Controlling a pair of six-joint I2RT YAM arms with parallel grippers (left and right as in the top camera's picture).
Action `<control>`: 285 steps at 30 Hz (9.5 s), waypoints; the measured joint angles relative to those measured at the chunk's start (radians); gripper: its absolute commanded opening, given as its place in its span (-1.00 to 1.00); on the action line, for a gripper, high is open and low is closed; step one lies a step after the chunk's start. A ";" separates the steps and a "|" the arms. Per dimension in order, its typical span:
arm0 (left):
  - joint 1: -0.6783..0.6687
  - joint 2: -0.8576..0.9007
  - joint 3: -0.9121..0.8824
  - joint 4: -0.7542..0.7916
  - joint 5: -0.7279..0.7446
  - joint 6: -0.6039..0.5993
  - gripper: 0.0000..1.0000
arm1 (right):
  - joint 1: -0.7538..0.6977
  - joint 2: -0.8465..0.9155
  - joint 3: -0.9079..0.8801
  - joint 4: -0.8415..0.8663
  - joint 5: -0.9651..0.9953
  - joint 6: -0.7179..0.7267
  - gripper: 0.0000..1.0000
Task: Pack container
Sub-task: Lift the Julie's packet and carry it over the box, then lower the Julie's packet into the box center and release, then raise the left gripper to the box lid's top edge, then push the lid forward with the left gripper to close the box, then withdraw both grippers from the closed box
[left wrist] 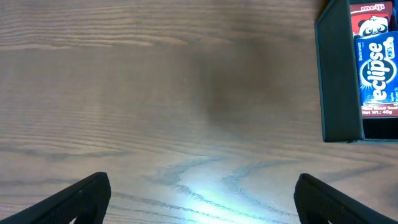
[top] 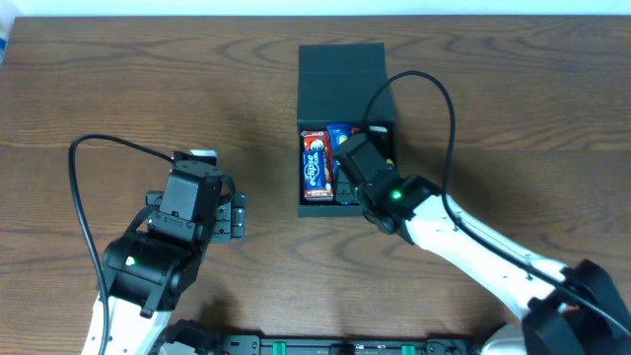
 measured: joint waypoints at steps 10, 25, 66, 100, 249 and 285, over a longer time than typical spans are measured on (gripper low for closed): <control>0.000 0.000 0.000 0.000 0.000 0.000 0.90 | 0.000 0.031 0.000 0.068 -0.028 -0.037 -0.97; 0.000 0.000 0.000 0.000 0.000 0.000 0.90 | 0.000 0.056 0.000 0.067 -0.095 -0.168 0.99; 0.000 0.000 0.000 0.000 0.000 0.000 0.90 | 0.143 -0.465 0.074 -0.370 0.067 -0.332 0.98; 0.010 0.214 0.261 0.019 0.213 -0.111 0.91 | 0.143 -0.470 0.074 -0.420 0.073 -0.330 0.98; 0.188 0.345 0.163 -0.020 0.612 0.173 0.91 | -0.056 -0.228 0.070 -0.377 0.100 -0.322 0.99; 0.133 0.333 0.034 0.076 0.578 0.087 0.91 | -0.105 -0.191 -0.087 -0.437 0.132 -0.122 0.99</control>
